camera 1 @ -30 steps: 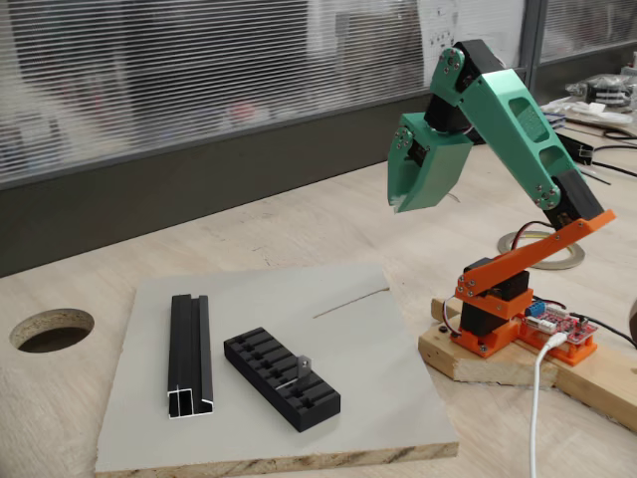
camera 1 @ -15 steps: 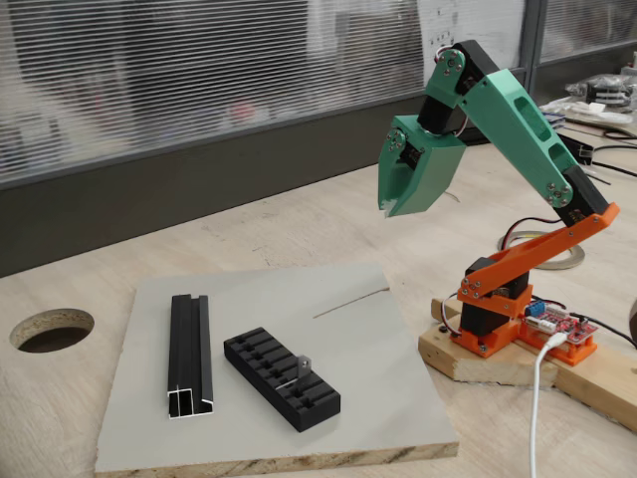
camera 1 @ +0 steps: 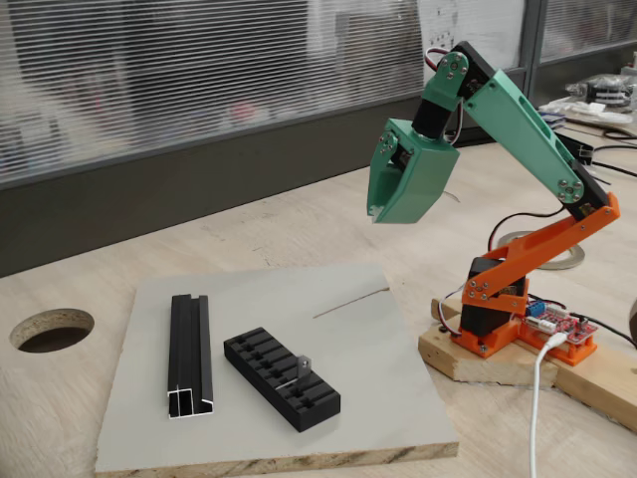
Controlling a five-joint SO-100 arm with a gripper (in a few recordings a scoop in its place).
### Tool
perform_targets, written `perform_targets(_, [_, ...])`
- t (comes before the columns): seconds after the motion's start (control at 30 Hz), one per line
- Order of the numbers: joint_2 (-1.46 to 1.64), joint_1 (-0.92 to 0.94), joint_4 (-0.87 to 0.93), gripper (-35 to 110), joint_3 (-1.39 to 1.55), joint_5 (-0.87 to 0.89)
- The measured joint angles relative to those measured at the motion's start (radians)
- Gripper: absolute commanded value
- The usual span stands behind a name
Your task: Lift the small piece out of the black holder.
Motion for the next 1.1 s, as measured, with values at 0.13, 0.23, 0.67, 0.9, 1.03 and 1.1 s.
perform_targets(0.13, [0.000, -0.058, 0.000, 6, 0.000, 0.066])
perform_targets(0.23, [-0.011, -0.104, 0.000, 6, 0.003, 0.092])
perform_targets(0.67, [-0.117, -0.298, 0.000, 6, 0.075, 0.310])
perform_targets(0.9, [-0.117, -0.354, 0.000, 6, 0.075, 0.407])
perform_targets(1.03, [-0.129, -0.354, 0.000, 6, 0.075, 0.416])
perform_targets(1.1, [-0.158, -0.354, -0.011, 6, 0.075, 0.416])
